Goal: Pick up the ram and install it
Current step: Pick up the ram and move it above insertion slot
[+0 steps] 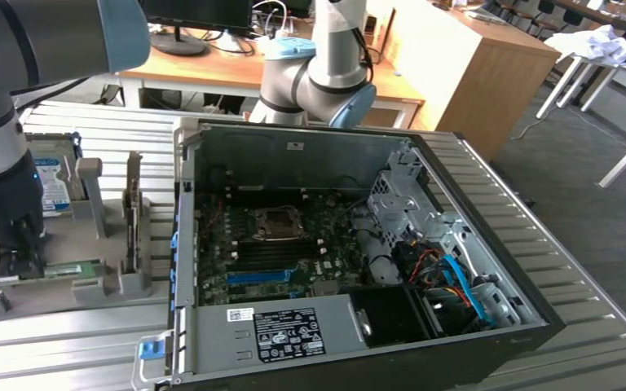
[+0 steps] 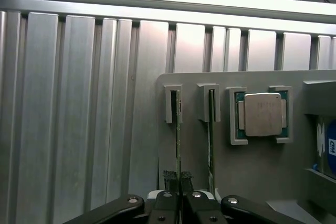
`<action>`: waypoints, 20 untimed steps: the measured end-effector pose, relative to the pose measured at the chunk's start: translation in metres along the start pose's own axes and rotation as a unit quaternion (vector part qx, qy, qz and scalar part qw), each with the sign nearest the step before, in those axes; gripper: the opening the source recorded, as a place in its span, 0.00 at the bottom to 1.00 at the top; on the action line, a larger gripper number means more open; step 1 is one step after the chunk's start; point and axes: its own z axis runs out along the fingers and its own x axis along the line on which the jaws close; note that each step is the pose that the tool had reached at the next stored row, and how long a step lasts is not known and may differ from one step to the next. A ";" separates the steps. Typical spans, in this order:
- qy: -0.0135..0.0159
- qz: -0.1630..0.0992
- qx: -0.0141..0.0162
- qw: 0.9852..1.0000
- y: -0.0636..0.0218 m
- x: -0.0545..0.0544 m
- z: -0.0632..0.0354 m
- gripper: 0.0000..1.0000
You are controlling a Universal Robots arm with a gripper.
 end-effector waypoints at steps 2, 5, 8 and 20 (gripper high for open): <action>0.000 0.000 0.000 1.000 0.0000 0.000 -0.0016 0.13; 0.000 0.000 0.000 1.000 0.0000 0.000 -0.0040 0.13; 0.000 0.000 0.000 1.000 -0.0001 0.000 -0.0063 0.13; 0.000 0.000 0.000 1.000 -0.0001 0.000 -0.0165 0.13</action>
